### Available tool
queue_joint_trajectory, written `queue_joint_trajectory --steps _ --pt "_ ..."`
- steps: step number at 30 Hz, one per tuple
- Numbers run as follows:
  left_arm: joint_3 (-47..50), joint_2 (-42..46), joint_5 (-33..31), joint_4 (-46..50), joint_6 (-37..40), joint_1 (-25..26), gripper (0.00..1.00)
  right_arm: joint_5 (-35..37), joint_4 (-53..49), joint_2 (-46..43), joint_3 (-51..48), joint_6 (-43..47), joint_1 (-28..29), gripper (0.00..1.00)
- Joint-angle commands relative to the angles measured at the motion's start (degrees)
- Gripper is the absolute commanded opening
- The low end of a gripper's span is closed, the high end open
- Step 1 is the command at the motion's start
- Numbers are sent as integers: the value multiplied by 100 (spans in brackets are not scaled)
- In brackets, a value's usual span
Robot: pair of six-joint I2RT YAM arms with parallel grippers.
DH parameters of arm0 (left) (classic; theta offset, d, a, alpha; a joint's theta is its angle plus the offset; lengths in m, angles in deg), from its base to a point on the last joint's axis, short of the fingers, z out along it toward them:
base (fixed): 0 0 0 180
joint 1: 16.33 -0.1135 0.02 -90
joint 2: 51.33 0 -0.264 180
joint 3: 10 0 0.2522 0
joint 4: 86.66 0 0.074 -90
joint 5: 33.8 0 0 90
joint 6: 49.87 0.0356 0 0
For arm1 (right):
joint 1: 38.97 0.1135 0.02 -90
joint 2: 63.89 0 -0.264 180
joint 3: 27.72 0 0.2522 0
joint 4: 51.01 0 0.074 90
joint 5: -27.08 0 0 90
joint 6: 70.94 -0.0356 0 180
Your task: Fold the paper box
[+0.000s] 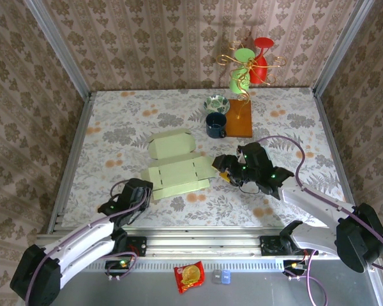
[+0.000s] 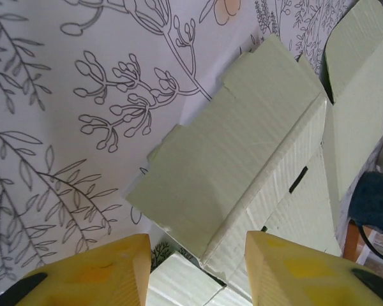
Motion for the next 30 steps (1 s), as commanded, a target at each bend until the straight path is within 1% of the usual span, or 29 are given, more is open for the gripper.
queue_joint_trajectory --steps 1,6,12,16,19,20,24,30 --pt "63 -184 -104 -400 -298 -37 43 -74 -30 82 152 76 38 64" --pt "97 -640 -118 -926 -419 -38 42 -69 -41 69 130 58 38 64" --pt "108 -1223 -193 -1549 -519 -50 34 -47 -112 16 97 57 38 64" --pt "98 -1593 -247 -1961 -521 -59 20 -47 -146 16 106 60 38 64" --pt "59 -1663 -354 -2082 -488 -54 3 -51 -158 -1 96 63 38 64" --pt "31 -1645 -386 -2077 -462 -55 0 -47 -164 -14 82 59 38 64" --pt "-132 -1458 -470 -1848 -345 -65 0 -16 -156 -54 34 40 38 64" --pt "-365 -1024 -543 -1365 -382 -63 0 -13 2 2 13 -109 76 64"
